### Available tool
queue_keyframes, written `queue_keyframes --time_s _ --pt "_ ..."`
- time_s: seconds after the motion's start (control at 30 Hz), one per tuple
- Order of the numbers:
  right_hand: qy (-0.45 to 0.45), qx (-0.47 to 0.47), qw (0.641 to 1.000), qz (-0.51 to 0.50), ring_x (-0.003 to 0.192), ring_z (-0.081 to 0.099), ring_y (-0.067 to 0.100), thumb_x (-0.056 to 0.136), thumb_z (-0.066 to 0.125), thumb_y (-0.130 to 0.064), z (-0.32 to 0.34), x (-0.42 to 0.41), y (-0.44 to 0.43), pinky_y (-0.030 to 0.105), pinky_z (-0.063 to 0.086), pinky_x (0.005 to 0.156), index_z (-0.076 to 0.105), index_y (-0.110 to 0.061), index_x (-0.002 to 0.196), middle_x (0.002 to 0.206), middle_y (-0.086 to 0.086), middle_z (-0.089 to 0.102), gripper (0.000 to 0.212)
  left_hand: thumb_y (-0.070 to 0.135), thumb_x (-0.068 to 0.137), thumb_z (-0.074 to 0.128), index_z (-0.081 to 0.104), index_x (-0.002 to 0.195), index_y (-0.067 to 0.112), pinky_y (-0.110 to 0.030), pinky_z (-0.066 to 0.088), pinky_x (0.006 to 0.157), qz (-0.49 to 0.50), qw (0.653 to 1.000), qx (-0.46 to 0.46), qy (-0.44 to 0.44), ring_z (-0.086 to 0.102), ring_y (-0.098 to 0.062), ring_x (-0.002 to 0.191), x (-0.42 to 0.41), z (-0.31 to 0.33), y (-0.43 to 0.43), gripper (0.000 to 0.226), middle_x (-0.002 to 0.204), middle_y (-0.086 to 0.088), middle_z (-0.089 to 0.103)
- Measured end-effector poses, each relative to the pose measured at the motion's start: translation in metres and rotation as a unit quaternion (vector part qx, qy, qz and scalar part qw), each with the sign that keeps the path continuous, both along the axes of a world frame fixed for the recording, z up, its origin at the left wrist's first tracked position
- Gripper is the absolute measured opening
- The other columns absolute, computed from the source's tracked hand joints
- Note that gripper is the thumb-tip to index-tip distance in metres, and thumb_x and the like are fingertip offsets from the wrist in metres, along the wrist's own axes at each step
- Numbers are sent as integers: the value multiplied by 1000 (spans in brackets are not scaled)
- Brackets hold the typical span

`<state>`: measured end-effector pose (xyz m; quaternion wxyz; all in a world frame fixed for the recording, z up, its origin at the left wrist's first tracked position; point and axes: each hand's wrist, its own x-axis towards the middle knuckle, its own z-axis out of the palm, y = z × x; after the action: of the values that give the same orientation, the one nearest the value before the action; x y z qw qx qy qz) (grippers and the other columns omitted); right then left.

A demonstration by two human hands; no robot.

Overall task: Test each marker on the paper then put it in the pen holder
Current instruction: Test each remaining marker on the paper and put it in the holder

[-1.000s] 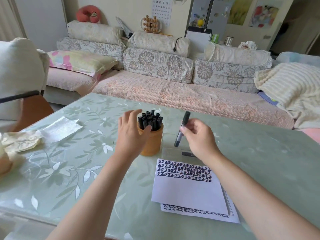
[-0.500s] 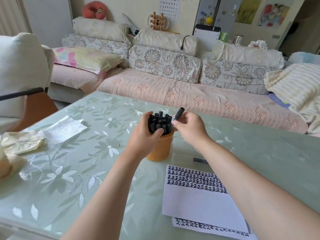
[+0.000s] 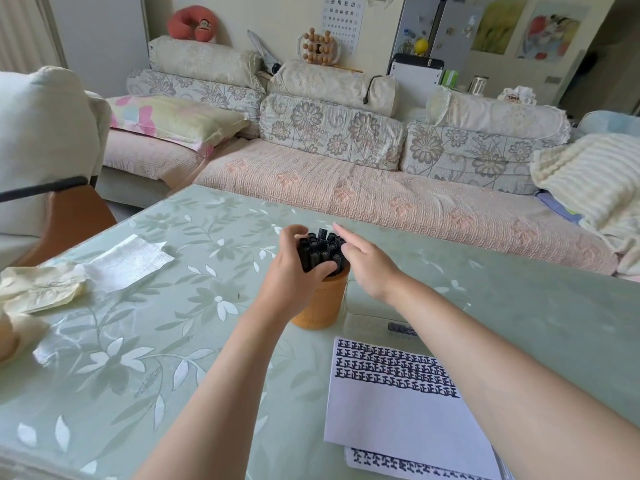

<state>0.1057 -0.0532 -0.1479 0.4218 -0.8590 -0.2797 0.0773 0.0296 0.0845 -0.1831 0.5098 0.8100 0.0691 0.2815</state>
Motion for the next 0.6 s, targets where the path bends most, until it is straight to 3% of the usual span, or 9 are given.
queue_keyframes --time_s 0.2,0.33,0.43,0.5,0.6 --pt "70 142 987 11 140 30 1 102 33 -11 -2 -6 0 28 20 120 39 -19 150 155 -8 36 49 28 72 81 35 140 27 -21 32 93 11 999 20 -24 43 -11 118 5 2 -4 82 124 8 43" --pt "78 115 990 15 138 33 -1 83 38 -27 -5 -6 6 32 23 120 40 -31 148 152 -16 38 65 34 70 82 34 145 23 -22 31 101 -5 996 83 -36 39 -9 123 9 2 -7 89 134 6 38" --pt "88 82 992 29 143 26 3 80 37 -27 -2 1 4 33 19 121 27 -32 153 157 -12 30 73 32 75 79 44 141 26 -18 36 94 -11 993 115 -7 47 -6 118 8 6 0 75 133 9 45" --pt "83 61 994 24 140 34 9 91 35 -17 -2 7 -6 33 26 116 21 -33 154 149 -10 39 67 35 73 80 49 133 30 -19 36 86 18 992 124 7 50 -7 108 5 10 3 68 122 10 49" --pt "-1 -30 999 -15 125 52 13 95 35 0 -6 10 -36 30 42 101 47 -27 142 132 -10 55 55 37 69 82 49 123 30 -22 34 81 37 993 113 19 45 -7 97 2 14 1 64 113 11 49"
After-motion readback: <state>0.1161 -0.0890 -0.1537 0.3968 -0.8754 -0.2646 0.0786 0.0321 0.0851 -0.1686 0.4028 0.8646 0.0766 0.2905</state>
